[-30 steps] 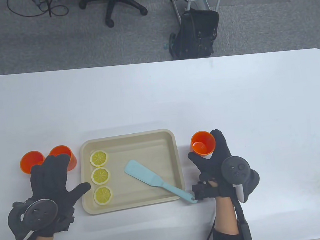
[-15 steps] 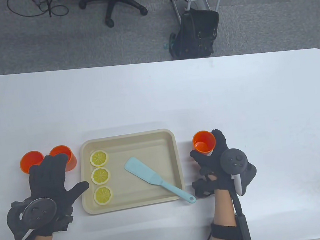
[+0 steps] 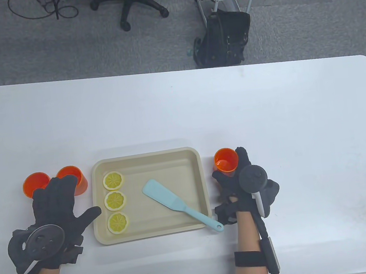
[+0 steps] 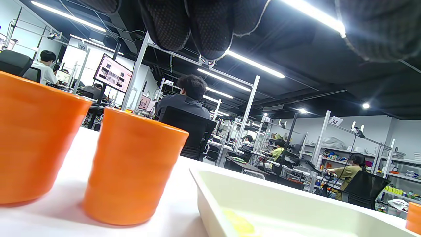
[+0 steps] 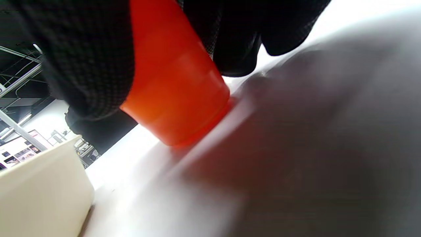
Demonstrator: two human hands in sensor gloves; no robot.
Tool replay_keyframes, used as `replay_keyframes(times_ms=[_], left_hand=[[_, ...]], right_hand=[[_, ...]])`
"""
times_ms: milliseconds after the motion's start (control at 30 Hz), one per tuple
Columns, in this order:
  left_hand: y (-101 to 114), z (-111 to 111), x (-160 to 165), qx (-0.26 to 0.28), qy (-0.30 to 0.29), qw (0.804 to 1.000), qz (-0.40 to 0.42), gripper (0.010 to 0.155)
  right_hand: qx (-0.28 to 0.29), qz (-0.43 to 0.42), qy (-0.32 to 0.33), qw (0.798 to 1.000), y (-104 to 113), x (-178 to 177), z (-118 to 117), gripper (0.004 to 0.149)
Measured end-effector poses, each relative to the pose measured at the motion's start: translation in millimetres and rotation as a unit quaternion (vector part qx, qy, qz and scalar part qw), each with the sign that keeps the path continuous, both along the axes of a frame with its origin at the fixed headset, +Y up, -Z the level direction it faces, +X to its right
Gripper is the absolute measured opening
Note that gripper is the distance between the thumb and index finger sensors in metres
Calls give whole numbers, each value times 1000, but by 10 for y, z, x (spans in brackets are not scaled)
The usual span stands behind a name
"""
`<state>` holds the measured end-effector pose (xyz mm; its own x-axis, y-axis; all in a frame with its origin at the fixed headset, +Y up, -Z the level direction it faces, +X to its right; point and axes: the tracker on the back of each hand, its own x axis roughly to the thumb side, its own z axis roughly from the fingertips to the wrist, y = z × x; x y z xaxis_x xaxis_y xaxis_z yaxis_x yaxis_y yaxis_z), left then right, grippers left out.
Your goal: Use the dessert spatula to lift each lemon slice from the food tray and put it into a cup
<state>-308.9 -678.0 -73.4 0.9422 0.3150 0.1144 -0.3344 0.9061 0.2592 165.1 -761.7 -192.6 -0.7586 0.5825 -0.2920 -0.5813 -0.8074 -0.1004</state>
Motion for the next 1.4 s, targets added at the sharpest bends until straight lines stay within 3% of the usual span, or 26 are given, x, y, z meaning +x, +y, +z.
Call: replay_keyframes(times_ms=[267,467,567,900,1200,1400], left_hand=[[-13,-23,-98,-12,21,1000,6,103],[0,-20,-205,-13,42,999,12,102],[4,-15,-283,-12,64,998,-12,103],[-127,-23,-731,-52,153,987,-4,107],[-394,-99,-959,-114,187,974,54,110],[-542,-172,-960,-147,213,965,46,110]], right_hand=[[7,-43,5,999,163,147,88,105],[48,-27,7,998,417,275,256,102],[95,-26,1,995,552,267,338,100],[209,27,69,975,1070,-81,663,96],[237,71,155,956,1200,-435,831,96],[240,144,219,935,1191,-815,939,95]])
